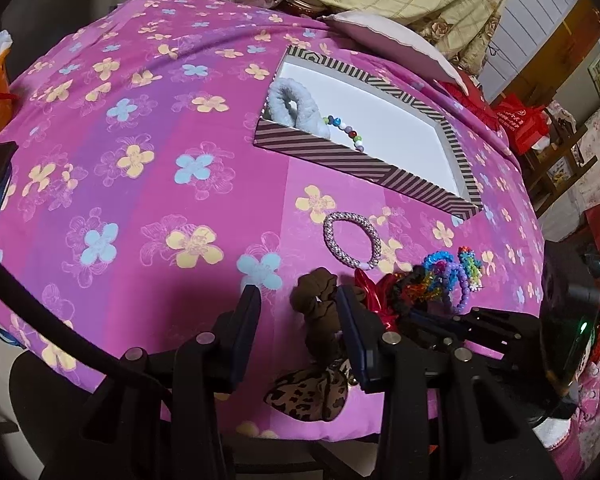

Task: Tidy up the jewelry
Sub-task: 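Move both tools back over the remaining jewelry, then grasp the red bow hair clip with the left tool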

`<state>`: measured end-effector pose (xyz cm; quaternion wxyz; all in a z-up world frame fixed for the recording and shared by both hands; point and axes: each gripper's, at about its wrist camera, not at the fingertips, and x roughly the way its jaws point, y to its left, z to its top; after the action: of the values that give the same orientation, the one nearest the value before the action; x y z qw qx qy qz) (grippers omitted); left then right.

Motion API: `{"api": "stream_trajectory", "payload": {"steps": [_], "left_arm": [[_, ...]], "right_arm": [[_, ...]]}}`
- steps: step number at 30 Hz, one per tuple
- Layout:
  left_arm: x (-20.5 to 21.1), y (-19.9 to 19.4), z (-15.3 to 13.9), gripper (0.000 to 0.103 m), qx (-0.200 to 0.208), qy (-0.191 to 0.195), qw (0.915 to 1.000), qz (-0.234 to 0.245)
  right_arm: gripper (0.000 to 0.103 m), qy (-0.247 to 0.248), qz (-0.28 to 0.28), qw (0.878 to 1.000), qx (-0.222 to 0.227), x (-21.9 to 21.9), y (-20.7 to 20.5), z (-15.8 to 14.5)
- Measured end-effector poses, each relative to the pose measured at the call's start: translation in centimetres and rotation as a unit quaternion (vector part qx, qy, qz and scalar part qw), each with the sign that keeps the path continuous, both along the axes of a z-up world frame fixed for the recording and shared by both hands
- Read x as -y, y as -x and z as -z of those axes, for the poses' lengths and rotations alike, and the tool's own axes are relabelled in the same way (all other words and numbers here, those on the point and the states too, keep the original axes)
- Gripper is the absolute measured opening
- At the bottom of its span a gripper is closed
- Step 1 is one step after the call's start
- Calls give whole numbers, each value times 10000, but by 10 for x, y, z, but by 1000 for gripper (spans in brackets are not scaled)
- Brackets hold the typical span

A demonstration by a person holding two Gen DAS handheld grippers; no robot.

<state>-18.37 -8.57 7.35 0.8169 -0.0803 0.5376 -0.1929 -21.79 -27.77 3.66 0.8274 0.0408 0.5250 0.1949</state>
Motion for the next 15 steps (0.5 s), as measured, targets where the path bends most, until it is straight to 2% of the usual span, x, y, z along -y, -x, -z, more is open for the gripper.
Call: {"api": "stream_trajectory", "payload": {"steps": [7,9,12,15], "left_arm": [[14,7,-5,14,-145,220,9992,285],[24,10,-5,14,-157,229,9987,418],[40,14,0,14,-192,134,9978,612],[61,17,12,14,-249,-146,9960,845]], "right_arm": [[6,-1207,633,9901,321,54,12,-37],[6,-1351,745,9871,427,63,15,-46],[6,-1568,898,9820,553,73,20,-55],[6,-1720,991,9776,707,78,24,-64]]}}
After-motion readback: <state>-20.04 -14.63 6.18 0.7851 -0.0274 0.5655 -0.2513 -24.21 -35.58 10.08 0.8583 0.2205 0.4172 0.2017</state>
